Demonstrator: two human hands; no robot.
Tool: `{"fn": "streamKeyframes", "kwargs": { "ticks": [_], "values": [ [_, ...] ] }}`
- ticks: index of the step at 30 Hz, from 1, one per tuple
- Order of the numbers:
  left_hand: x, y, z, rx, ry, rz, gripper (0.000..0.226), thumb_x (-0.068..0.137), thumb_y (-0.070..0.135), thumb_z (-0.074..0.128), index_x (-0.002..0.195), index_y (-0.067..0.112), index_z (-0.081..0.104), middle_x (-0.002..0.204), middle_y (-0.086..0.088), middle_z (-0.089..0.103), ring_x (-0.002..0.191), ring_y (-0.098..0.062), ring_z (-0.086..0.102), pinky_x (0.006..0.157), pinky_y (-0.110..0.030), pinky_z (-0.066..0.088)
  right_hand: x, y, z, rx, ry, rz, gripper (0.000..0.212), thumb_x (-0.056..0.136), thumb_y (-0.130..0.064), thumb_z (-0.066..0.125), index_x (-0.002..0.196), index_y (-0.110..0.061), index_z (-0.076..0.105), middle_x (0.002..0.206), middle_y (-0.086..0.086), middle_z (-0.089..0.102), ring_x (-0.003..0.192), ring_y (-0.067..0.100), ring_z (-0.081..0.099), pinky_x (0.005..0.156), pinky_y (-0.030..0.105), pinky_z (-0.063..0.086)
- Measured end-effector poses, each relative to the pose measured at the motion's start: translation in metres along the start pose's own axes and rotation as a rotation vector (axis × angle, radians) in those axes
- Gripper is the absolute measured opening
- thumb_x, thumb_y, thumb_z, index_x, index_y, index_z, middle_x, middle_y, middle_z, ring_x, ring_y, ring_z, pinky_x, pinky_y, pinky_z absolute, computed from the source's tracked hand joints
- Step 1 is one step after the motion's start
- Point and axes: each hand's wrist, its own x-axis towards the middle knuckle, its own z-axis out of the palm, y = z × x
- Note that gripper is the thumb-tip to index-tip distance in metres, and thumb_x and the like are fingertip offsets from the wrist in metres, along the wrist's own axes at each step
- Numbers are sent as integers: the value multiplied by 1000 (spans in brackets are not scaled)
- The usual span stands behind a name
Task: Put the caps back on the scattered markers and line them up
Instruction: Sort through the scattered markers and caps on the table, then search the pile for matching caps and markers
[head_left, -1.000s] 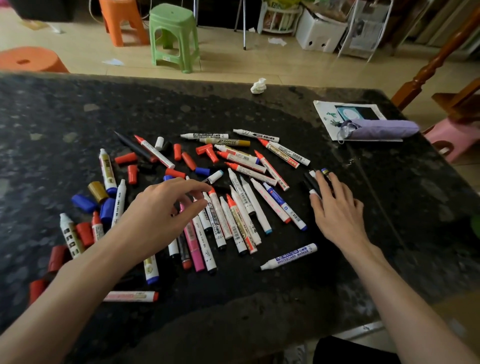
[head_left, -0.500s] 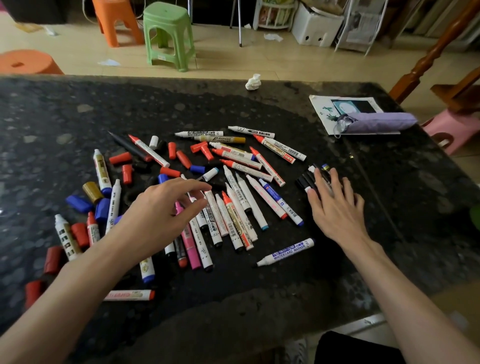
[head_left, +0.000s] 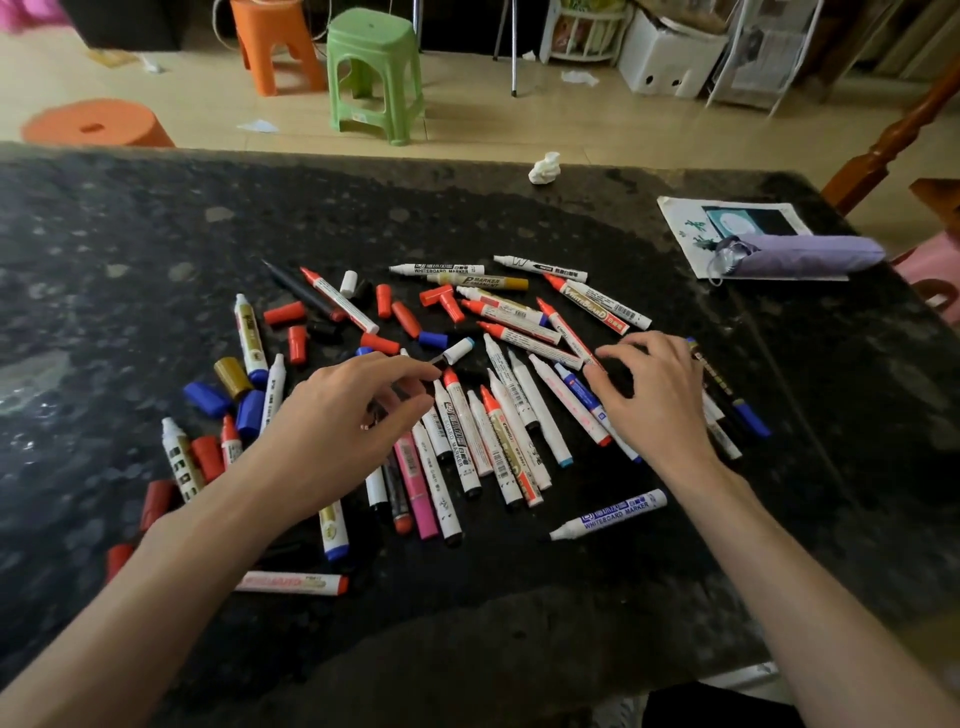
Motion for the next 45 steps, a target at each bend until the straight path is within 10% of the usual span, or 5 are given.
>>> {"fn": "streamKeyframes", "kwargs": {
  "ticks": [18,29,33,37,45],
  "values": [
    [-13,-20,-25,85,113,-104,29,98,33,58,125,33,69,103,21,69,89,3,65,77,-30,58,9,-18,-16,162,-239,138,23,95,-28,75,117,-23,73,100,-4,69,96,12,61,81,29,49],
    [-17,-25,-32,71,135,-210,26,100,24,60,124,30,70,98,20,69,90,4,64,73,-16,48,7,-25,-16,98,-117,312,21,88,-33,81,101,-17,75,77,-10,65,77,7,62,62,24,45],
    [-15,-21,-32,-79,102,-282,24,102,26,59,123,32,70,99,19,70,90,3,66,74,-13,49,-7,-46,-36,417,-26,305,18,84,-28,85,98,-17,79,80,-11,73,75,3,70,76,26,57],
    [-12,-7,-22,-404,0,-355,31,104,39,52,128,27,67,105,14,76,93,5,71,86,-28,60,-34,-105,-43,946,-349,190,12,84,-24,85,94,-20,81,86,-6,80,83,8,76,76,24,60],
    [-6,-5,-26,-704,192,-503,33,107,33,52,103,10,75,89,-2,81,87,-17,77,85,-34,63,-31,-164,-29,1052,-626,-84,14,91,-25,79,103,-18,81,94,-4,81,90,8,76,85,26,60]
  ]
}}
